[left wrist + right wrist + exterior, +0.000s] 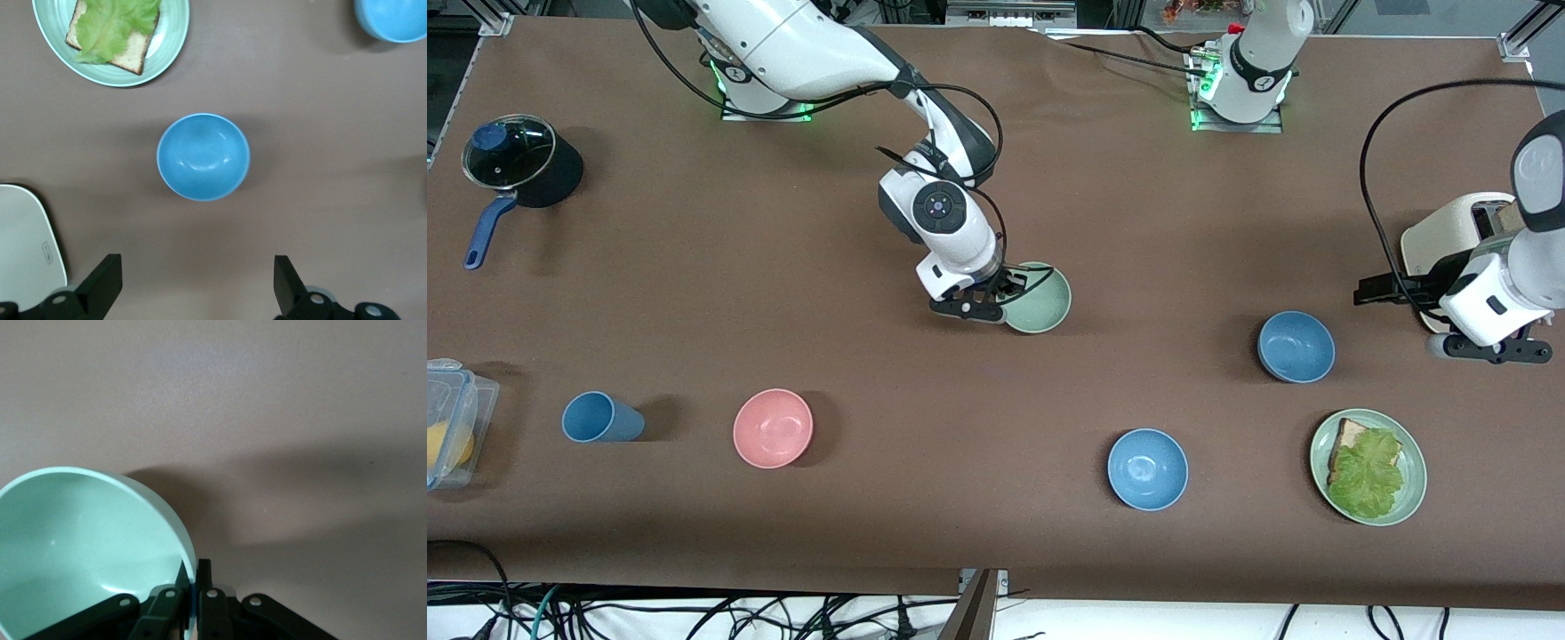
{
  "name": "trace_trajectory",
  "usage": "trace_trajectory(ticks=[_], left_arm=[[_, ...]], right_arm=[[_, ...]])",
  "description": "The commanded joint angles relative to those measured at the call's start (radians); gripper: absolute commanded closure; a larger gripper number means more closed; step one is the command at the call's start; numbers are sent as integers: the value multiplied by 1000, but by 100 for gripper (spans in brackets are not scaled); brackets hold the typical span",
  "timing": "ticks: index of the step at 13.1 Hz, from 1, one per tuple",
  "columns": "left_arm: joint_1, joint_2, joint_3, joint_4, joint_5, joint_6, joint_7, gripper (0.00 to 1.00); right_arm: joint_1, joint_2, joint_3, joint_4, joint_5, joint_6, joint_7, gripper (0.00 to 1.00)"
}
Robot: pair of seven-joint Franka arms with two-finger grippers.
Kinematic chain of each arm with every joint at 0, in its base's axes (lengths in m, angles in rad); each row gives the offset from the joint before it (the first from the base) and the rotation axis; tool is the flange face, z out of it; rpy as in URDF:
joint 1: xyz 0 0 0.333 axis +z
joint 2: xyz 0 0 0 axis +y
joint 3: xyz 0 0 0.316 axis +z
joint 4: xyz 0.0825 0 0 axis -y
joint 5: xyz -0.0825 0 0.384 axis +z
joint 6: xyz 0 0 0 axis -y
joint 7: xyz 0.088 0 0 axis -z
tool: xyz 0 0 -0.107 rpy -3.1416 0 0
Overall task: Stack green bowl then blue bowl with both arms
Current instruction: 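Release the green bowl while the left gripper reaches the blue bowl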
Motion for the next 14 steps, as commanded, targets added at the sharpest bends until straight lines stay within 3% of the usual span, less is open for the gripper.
trace_trajectory(ticks=[1,5,8,14], left_arm=[[38,12,-7,-57,-3,68,66,0],[87,70,-7,-101,-37,160,69,1],[89,78,-5,-192,-44,326,66,1],[95,176,1,-224,-107,478,66,4]], right_arm=[[14,2,-28,31,-20,-3,15,1],[-6,-137,-104,54,-59,-170,-8,0],[-76,-266,-180,54,-37,-318,-289,0],[-292,-504,-195,-4,48,-579,-528,0]])
